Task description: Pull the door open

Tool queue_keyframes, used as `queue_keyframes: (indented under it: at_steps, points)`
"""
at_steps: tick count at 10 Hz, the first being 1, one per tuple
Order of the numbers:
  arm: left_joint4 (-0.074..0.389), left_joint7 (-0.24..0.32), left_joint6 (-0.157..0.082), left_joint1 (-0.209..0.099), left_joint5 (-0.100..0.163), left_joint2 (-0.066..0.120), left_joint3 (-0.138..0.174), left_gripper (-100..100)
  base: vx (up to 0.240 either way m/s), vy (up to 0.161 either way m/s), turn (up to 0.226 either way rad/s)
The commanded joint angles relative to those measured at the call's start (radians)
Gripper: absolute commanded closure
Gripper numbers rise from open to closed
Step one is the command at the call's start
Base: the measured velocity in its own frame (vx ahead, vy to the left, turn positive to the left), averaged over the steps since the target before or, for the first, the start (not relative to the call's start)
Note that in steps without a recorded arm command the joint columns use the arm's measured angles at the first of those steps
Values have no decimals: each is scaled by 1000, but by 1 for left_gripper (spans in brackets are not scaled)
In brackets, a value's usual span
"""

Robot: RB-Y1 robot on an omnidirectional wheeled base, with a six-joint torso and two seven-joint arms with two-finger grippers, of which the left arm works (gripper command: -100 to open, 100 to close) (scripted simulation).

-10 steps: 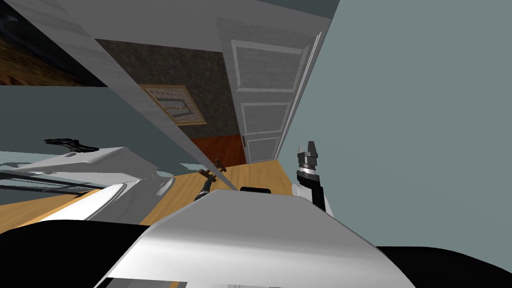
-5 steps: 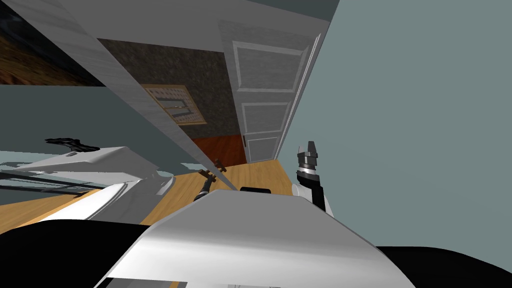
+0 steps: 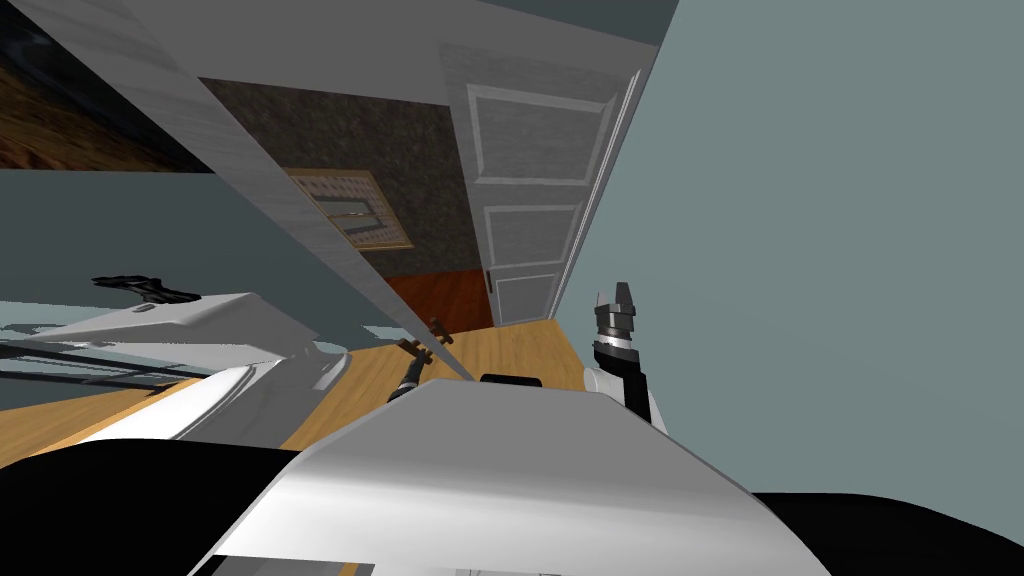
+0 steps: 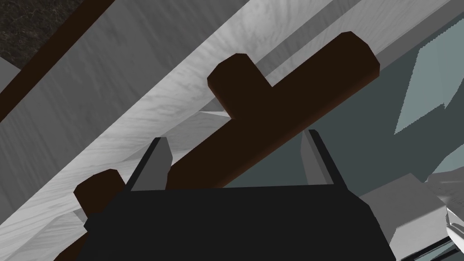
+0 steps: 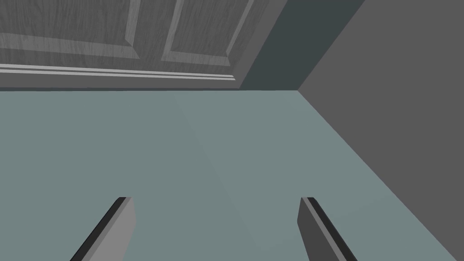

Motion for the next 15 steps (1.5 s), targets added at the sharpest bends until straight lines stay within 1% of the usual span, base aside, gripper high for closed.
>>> queue_keyframes:
  at_steps: [1,4,5,6,15]
  points:
    - [-3,33,6,-13,8,-8,-4,100,0,0,0]
    - [-3,33,6,-13,8,-8,-4,100,5,-2,-2]
    - [-8,32,2,1,7,2,-9,100,-55,16,-24]
    - [-8,42,2,-1,9,3,-12,100,-68,44,-48]
    - [-8,42,2,-1,9,3,-12,100,-6,4,0]
